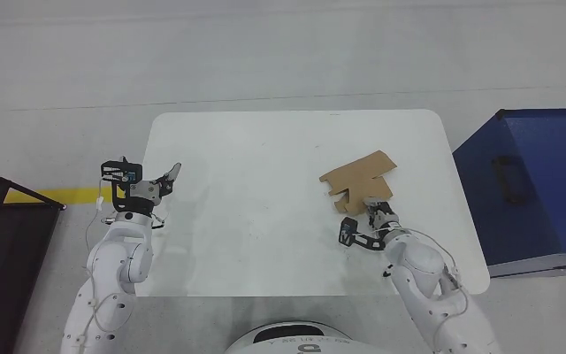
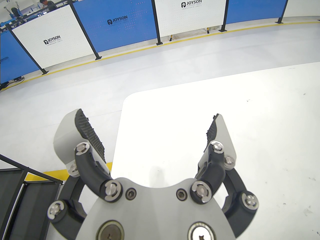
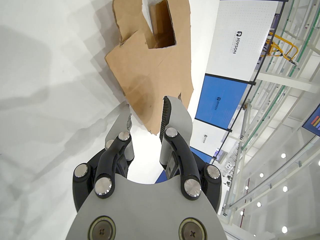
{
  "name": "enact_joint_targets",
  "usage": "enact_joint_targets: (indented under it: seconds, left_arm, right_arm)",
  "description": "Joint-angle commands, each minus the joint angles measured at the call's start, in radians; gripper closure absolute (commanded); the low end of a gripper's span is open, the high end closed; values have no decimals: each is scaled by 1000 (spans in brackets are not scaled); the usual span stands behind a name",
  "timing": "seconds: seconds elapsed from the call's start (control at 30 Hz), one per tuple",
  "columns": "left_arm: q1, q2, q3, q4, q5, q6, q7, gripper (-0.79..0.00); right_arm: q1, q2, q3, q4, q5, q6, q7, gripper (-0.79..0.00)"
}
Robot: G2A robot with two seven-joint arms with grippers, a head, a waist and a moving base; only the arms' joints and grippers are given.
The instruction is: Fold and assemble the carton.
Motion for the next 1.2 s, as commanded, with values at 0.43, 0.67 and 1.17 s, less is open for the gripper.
enact_joint_targets:
  seconds: [0.43,0.67,1.17]
  left_arm:
    - [0,0,0,0,0,0,0,-785]
    - [0,0,0,0,0,0,0,-785]
    - [0,0,0,0,0,0,0,-785]
  right_arm:
    - [81,-31,-105,45,-95,276,157,0]
    - [18,-43,-217,-44,-488,706,418,0]
    - [184,63,-315,-106,-488,695,482,0]
